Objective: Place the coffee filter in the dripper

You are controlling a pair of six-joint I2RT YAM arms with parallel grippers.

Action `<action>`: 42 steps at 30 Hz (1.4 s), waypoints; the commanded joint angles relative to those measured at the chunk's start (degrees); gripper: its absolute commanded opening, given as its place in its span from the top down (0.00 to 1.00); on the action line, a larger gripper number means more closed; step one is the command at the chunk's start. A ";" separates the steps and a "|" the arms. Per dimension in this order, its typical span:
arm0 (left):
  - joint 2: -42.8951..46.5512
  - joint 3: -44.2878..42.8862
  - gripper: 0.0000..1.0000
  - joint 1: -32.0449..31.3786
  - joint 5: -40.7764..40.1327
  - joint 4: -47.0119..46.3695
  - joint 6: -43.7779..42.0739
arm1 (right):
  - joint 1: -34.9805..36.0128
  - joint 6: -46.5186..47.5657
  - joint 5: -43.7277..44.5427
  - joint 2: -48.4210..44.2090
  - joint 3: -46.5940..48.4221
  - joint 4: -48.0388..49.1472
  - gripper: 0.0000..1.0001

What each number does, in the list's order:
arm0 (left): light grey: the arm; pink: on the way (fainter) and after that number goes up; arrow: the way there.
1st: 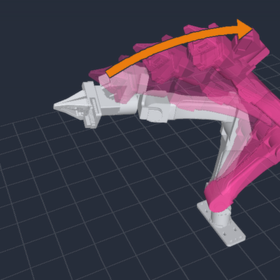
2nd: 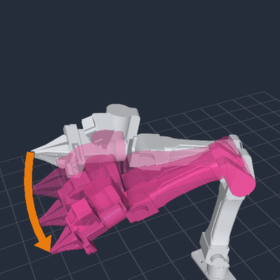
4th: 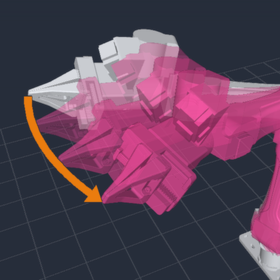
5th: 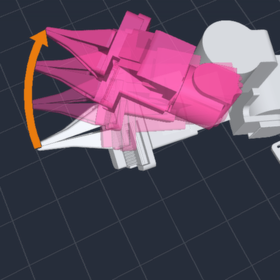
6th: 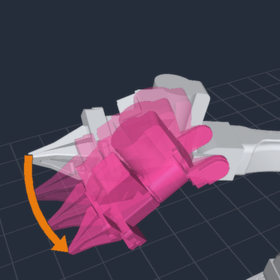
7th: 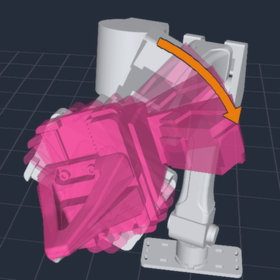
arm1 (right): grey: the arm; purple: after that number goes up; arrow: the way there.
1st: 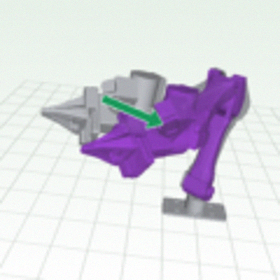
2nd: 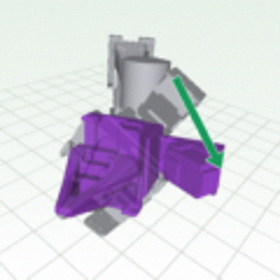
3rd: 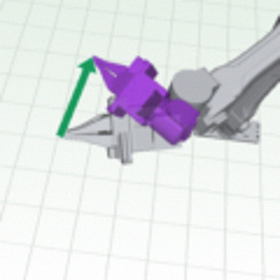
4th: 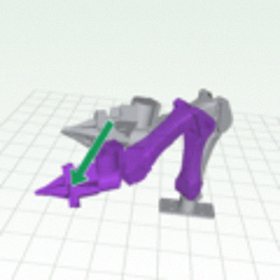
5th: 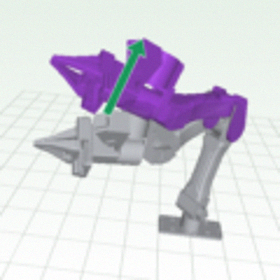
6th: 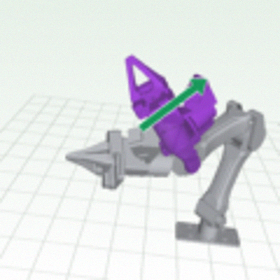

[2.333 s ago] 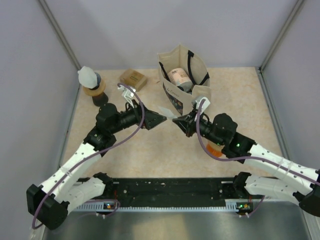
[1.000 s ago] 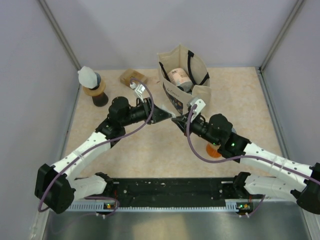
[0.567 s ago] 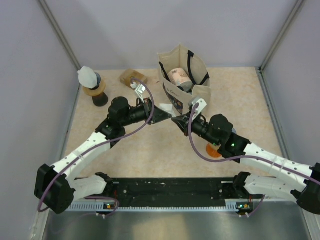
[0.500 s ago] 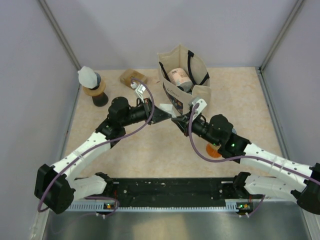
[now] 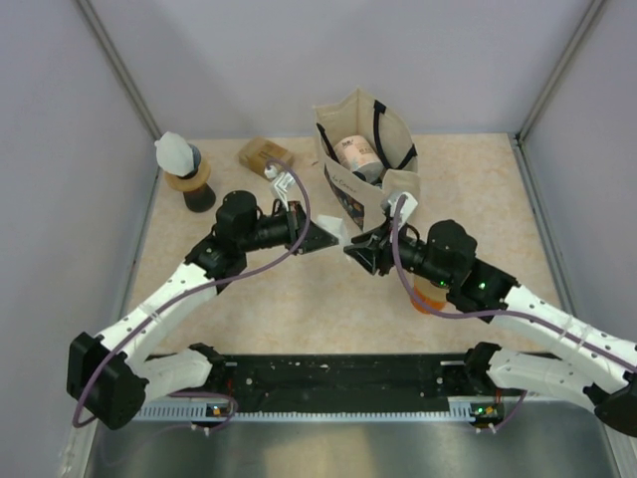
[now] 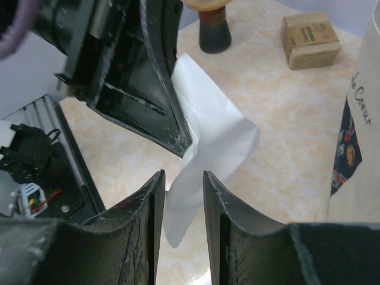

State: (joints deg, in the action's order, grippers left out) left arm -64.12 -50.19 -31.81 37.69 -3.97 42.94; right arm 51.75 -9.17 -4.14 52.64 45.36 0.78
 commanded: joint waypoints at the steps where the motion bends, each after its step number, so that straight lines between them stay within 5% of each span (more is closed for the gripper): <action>1: 2.85 -2.28 1.00 0.00 2.65 6.69 -6.46 | -1.38 -1.73 -10.61 -0.53 7.71 -7.00 0.68; 9: 3.12 -3.77 1.00 -0.18 4.59 10.20 -8.05 | -1.82 -0.15 -18.17 3.52 11.85 -10.44 0.69; 25: 1.28 -4.56 1.00 -0.79 5.73 11.43 -9.19 | -1.91 0.55 -8.52 5.54 12.20 -7.28 0.70; 42: 0.57 -5.88 1.00 -1.32 5.46 14.25 -11.38 | -2.09 0.99 -9.66 4.40 12.29 -8.95 0.70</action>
State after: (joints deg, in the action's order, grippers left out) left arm -63.26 -53.36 -32.73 42.41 11.16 32.99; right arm 50.30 -9.02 -13.58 56.69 54.87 -9.04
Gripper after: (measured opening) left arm 0.013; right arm 0.298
